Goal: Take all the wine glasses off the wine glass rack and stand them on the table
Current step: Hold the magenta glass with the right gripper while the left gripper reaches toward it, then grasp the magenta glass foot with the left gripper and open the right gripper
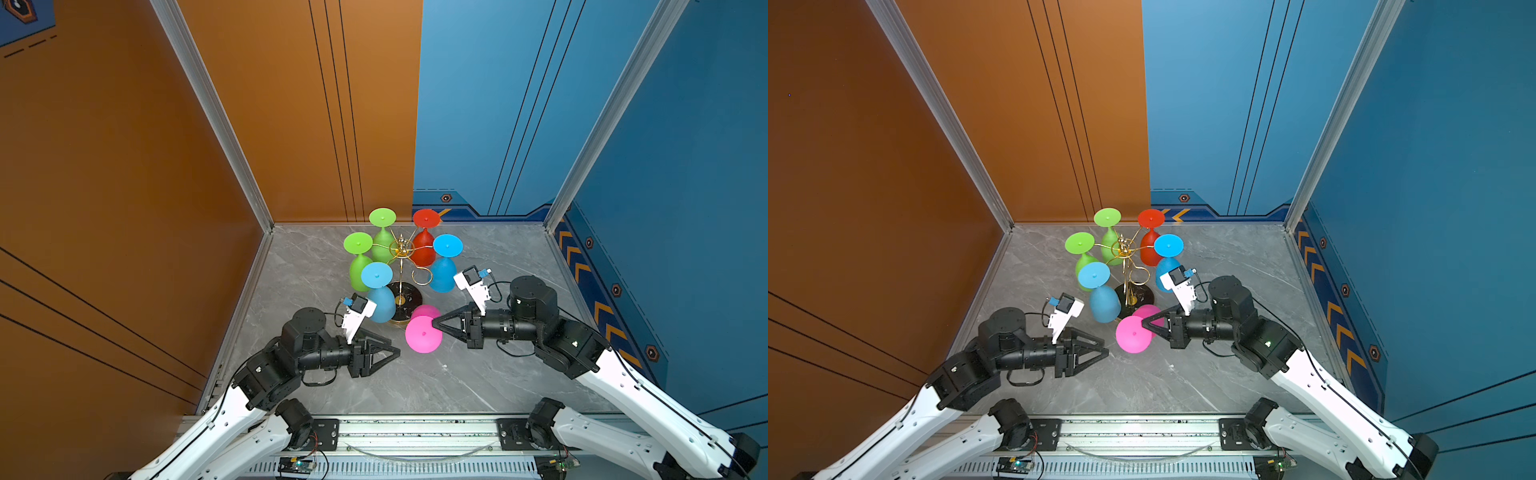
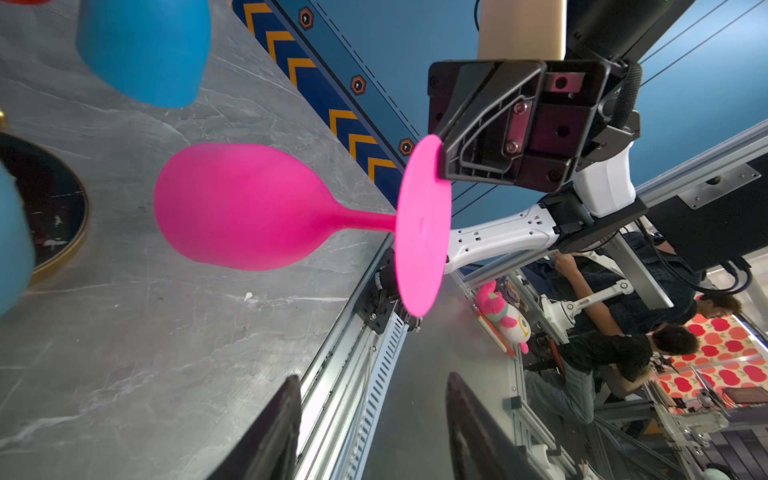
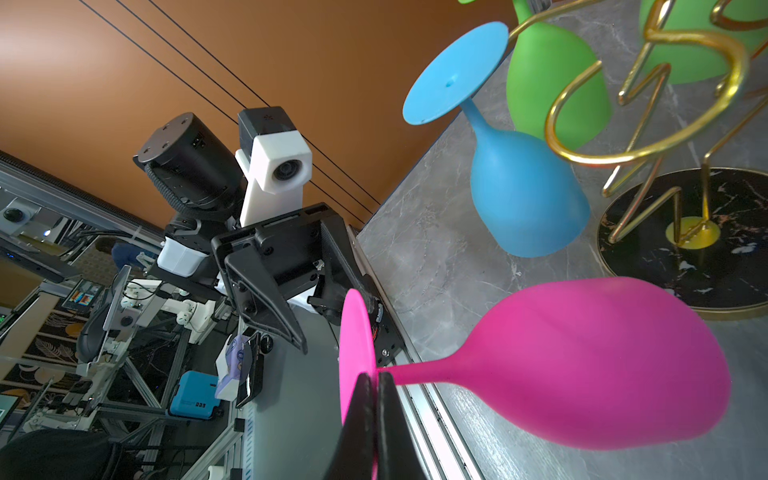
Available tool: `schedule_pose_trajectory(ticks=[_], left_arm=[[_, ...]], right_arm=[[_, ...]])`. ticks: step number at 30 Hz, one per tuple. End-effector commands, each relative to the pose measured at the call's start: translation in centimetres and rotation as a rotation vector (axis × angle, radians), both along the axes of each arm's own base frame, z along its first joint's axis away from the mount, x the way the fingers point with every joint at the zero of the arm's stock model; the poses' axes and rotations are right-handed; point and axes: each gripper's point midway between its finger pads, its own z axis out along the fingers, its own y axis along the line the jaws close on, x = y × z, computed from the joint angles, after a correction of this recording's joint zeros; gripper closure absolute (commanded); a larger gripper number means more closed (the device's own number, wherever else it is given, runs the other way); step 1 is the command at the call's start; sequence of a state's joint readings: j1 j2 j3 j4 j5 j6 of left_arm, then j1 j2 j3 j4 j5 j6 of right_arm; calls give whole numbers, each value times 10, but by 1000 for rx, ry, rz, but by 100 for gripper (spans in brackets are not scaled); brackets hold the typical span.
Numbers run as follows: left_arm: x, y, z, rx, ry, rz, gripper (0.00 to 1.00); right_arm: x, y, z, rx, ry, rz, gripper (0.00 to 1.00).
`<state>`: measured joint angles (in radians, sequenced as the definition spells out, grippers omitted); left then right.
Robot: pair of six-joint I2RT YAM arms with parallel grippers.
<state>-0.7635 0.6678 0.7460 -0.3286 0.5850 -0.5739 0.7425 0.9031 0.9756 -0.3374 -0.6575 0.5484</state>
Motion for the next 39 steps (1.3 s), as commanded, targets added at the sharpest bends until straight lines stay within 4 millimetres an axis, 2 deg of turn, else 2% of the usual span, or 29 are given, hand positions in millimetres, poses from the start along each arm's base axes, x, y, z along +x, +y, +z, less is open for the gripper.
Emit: schedule_pose_trajectory(ticks=[1, 2, 10, 24, 30, 36, 39], left_arm=[[10, -15, 17, -48, -91, 5, 52], [12, -20, 23, -69, -109, 1, 53], [18, -31, 29, -107, -118, -10, 61], [13, -38, 27, -119, -112, -52, 90], [9, -43, 29, -131, -115, -78, 94], [5, -47, 28, -133, -117, -101, 100], [5, -52, 19, -110, -111, -101, 100]], right_arm=[[-4, 0, 5, 8, -43, 18, 100], [-5, -1, 4, 6, -41, 18, 100], [-7, -2, 0, 0, -43, 24, 100], [-4, -3, -5, -17, -42, 6, 100], [-3, -7, -8, -35, -42, -13, 100], [-6, -13, -8, -50, -43, -23, 91], [-7, -21, -7, -63, -58, -46, 86]])
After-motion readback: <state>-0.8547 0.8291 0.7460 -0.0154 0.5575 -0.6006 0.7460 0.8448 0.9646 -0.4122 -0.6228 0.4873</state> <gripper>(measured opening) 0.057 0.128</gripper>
